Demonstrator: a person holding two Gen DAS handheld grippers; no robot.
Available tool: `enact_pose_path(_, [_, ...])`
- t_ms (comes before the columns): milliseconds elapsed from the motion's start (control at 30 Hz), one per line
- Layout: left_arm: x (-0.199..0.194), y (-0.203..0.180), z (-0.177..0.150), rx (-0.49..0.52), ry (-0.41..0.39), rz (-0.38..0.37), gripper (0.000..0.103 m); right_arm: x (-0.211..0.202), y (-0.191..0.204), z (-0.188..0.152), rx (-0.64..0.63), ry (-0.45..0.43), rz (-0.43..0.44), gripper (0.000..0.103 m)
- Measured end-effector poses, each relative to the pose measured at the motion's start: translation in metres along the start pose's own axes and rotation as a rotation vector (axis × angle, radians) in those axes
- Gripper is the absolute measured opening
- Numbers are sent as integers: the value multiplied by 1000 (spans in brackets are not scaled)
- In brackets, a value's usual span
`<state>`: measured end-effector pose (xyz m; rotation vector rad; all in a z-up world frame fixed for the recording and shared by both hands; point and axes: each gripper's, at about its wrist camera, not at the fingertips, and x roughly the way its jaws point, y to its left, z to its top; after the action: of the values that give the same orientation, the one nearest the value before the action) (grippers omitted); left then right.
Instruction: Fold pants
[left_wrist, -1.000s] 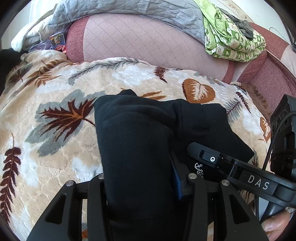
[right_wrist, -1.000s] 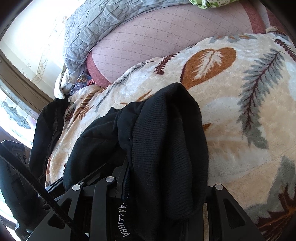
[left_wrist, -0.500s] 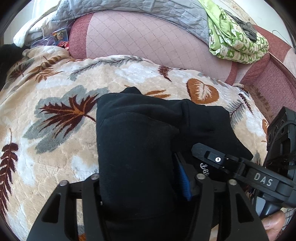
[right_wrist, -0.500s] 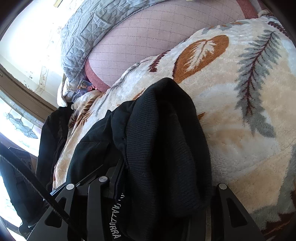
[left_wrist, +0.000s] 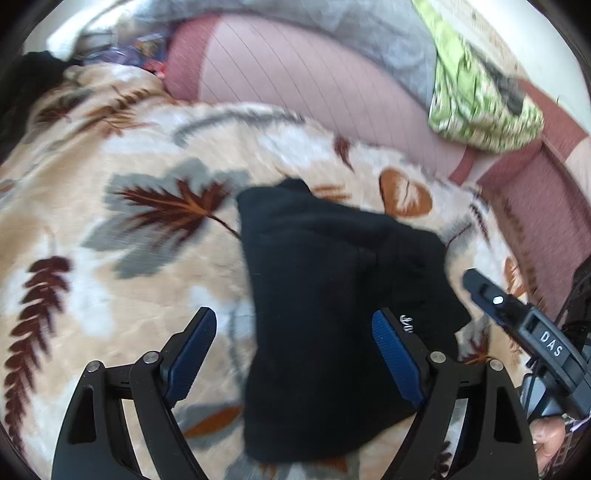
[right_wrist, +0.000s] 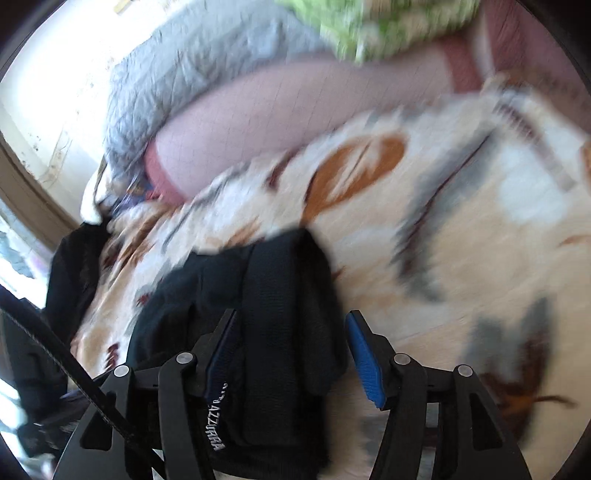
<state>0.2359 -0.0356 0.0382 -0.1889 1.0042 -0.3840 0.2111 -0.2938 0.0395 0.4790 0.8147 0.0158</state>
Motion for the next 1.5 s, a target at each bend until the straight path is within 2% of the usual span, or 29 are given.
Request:
enact_pose_path(67, [-17,6,-5,-28,-23,-5,86,-20,10,5,-44,-51,1,65])
enact_pose_path(133, [-24,10,-11,-49,-20,-11,86,-32,25,6,-95,-60,38,65])
enact_pose_path(233, [-36,12,-24,-65,-18,-22,86,-22,44,-3,-140,30,134,63])
enact_pose_path(267, [-39,12,-29,-65,-19,-23,86,-15,46,-7,-139,59,142,63])
enact_pose_path(400, [-58,12,-47,-64,-19,-24,86,16,35,-21,-68,164,103,62])
enact_pose_path(467, [-74,15,-56,-74,-40,-18,86,10,24,-24,8,156,100,62])
enact_pose_path(567, [-98,17,-65,-81,-85,-4,86,-20,22,-29,2,109,63,62])
enact_pose_path(700, [-148,11,-82,-52,-242,26,86,-66,30,-50,-17,58,27,66])
enact_pose_path(800, [-186,3,-94,-16,-383,129,91,-92,39,-66,-24,49,35,66])
enact_pose_path(900, [-226,-4,-108,1,-535,241,103,-122,52,-81,-89,14,41,68])
enact_pose_path(967, [-260,-7,-121,-8,-674,332,103,-140,63,-90,-151,-14,34,71])
enact_pose_path(1033, [-285,-12,-132,-8,-768,410,103,-153,76,-97,-207,-26,39,72])
enact_pose_path(1067, [-292,-13,-134,-5,-786,430,103,-159,82,-101,-234,-31,46,72])
enact_pose_path(1167, [-315,-20,-142,11,-796,473,103,-177,95,-116,-287,-45,71,75])
enact_pose_path(1300, [-327,-26,-150,59,-757,366,103,-185,106,-131,-311,-49,107,76])
enact_pose_path(1367, [-320,-29,-150,69,-702,307,103,-186,108,-136,-320,-46,115,77])
enact_pose_path(1500, [-292,-36,-153,66,-589,261,103,-184,108,-142,-327,-34,125,77])
